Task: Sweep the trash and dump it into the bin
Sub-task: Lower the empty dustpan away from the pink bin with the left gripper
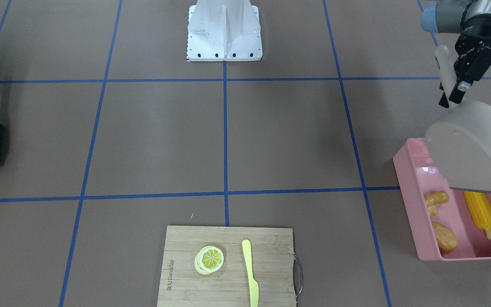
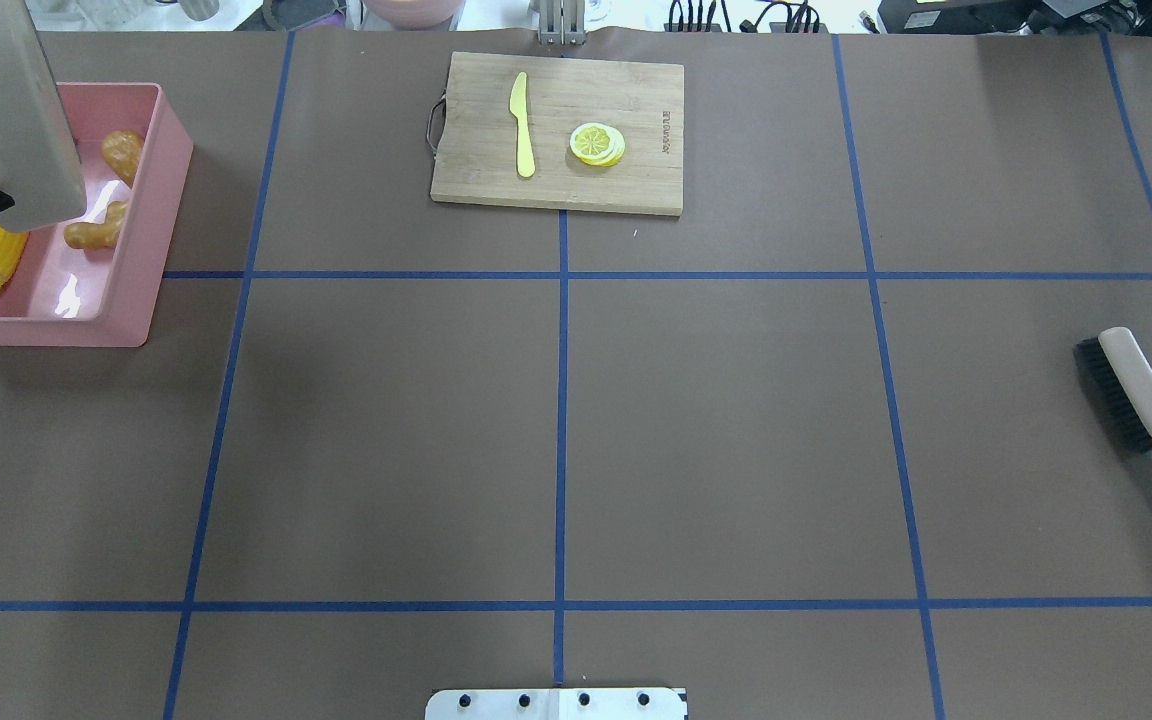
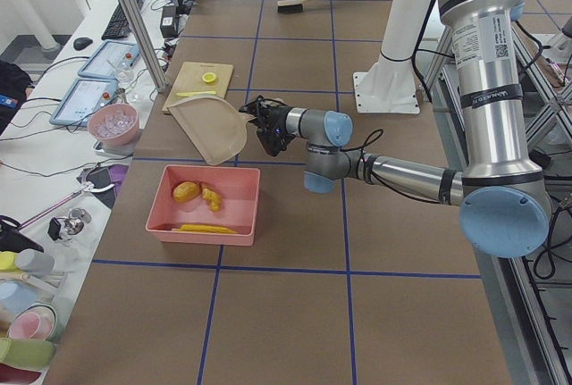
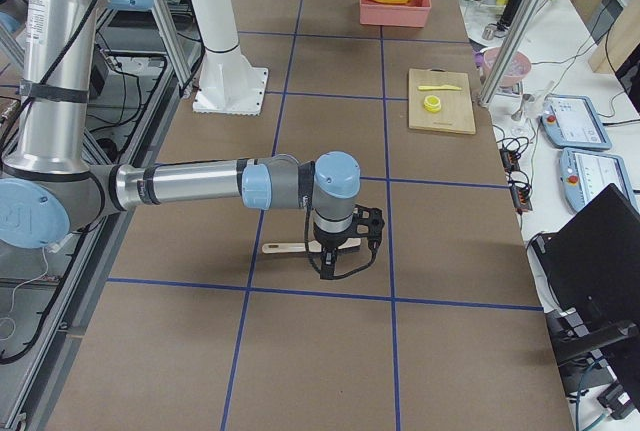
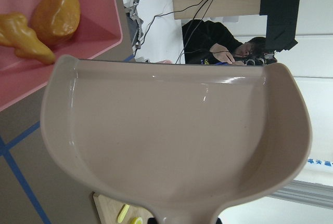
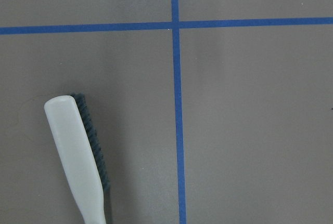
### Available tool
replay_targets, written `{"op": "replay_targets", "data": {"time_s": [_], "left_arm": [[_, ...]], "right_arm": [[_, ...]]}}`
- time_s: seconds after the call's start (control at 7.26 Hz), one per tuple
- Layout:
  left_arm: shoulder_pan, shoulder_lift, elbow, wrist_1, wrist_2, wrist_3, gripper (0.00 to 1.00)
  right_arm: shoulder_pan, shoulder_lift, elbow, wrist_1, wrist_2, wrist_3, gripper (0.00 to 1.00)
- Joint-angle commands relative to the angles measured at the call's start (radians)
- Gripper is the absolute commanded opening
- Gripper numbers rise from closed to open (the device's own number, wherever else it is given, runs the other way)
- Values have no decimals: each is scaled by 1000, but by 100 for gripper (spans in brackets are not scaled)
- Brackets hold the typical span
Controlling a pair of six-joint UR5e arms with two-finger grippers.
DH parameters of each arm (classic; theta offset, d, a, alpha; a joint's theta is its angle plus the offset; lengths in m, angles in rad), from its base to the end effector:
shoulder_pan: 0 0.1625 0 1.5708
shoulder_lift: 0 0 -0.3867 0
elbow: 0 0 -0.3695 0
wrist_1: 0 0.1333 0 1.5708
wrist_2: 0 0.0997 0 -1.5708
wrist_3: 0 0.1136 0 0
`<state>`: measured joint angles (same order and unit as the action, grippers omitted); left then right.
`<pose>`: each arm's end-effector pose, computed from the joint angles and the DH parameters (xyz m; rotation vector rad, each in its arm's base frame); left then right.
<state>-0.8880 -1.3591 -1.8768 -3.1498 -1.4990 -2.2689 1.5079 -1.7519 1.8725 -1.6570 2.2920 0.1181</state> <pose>0.1358 -0.3911 0.3950 0.2330 1.8199 -1.2253 0.0331 -0.4026 0.5803 -0.0324 -0.7212 0.0404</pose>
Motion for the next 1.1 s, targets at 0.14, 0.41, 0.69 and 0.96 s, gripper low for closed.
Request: {"op": "replay_targets", "data": {"time_s": [0.14, 0.41, 0.69, 0.96], "left_arm": [[0, -3, 7, -3, -41, 40, 0], [3, -14, 13, 5, -49, 368, 0], [6, -47, 16, 13, -49, 641, 0], [7, -72, 18, 16, -92, 966, 0]], "right_arm": [[0, 0, -1, -1, -6, 0, 100], [0, 0, -1, -1, -8, 0, 100], [0, 5, 4, 0, 0, 0, 100], [0, 5, -3, 0, 4, 0, 100]]}}
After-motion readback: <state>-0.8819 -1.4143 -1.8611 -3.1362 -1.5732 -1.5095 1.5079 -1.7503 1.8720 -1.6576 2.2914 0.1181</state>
